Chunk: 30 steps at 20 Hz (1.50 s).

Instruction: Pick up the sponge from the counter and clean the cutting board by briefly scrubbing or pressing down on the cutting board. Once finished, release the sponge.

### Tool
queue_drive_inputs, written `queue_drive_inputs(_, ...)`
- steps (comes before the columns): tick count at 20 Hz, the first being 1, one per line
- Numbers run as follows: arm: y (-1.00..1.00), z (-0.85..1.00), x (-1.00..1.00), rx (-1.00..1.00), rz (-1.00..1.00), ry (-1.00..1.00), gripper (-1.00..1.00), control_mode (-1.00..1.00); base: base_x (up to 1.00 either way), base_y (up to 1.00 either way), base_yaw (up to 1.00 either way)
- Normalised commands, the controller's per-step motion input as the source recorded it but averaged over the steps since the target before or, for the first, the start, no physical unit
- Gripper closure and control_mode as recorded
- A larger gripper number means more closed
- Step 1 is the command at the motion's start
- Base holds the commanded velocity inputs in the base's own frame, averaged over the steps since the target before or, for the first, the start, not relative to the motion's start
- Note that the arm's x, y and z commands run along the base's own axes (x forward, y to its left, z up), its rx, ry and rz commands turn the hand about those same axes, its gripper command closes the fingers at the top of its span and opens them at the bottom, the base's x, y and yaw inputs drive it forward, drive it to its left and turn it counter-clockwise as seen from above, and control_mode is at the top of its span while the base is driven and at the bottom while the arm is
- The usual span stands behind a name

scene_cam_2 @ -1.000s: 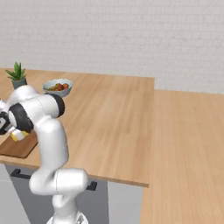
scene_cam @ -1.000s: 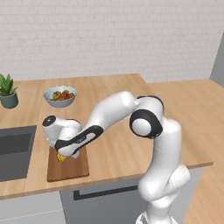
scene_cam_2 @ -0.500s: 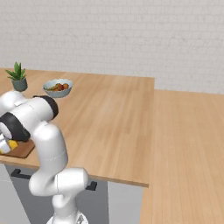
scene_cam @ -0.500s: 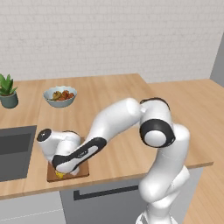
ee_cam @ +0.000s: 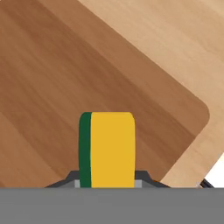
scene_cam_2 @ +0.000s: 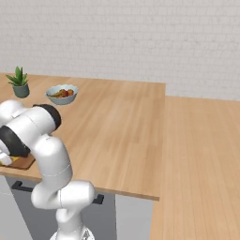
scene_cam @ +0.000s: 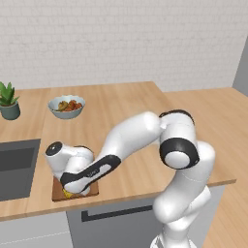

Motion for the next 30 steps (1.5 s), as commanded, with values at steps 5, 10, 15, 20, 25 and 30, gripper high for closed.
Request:
queue_drive_inputs(5, 0.12, 0.01, 0.62, 0.0, -0.02, 0.0, 1.0, -1.0, 0.0, 0.0, 0.0)
queue_drive_inputs(10, 0.34, 0.0, 0.7, 0.0, -0.03, 0.0, 1.0, -1.0, 0.0, 0.0, 0.0)
queue_drive_inputs(15, 0.39, 0.0, 0.72, 0.0, -0.05, 0.0, 1.0, -1.0, 0.0, 0.0, 0.0)
queue_drive_inputs(20, 0.08, 0.0, 0.51, 0.0, -0.1, -0.01, 1.0, -1.0, 0.0, 0.0, 0.0)
queue_drive_inputs(25, 0.0, 0.0, 0.45, 0.0, -0.12, -0.05, 1.0, -1.0, 0.0, 0.0, 0.0)
queue_drive_inputs(30, 0.11, -0.05, 0.2, 0.0, -0.1, 0.0, 1.0, -1.0, 0.0, 0.0, 0.0)
